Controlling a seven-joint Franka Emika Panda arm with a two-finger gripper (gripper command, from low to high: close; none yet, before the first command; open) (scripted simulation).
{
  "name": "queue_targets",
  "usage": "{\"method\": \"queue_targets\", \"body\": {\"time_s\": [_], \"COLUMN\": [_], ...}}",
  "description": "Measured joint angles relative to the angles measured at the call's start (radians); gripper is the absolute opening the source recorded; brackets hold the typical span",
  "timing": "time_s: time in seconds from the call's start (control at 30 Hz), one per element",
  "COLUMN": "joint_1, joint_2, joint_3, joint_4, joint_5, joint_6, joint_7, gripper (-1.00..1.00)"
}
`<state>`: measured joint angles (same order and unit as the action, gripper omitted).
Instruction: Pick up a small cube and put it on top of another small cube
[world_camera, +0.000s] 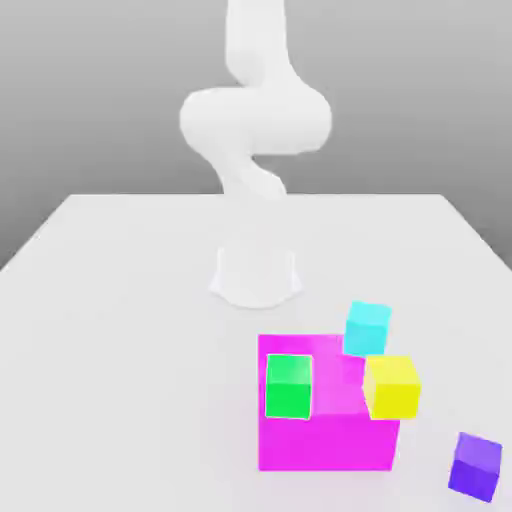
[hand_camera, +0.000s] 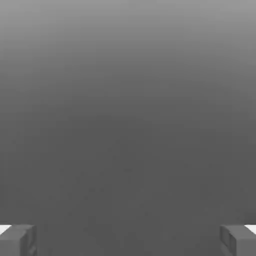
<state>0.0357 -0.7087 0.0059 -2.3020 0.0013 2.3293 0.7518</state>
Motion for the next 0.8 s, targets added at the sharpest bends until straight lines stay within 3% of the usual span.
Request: {"method": "queue_targets", "body": {"time_s": [0.5,0.8], "joint_1": [0.183,0.283], "joint_2": [0.55,0.878], "joint_3": [0.073,0.129], "joint_4": [-0.011,-0.018], "joint_5": [0.0,-0.057], "joint_6": [0.174,0.278], "joint_7": [-0.284,-0.413], "gripper": [0.0,0.0]}}
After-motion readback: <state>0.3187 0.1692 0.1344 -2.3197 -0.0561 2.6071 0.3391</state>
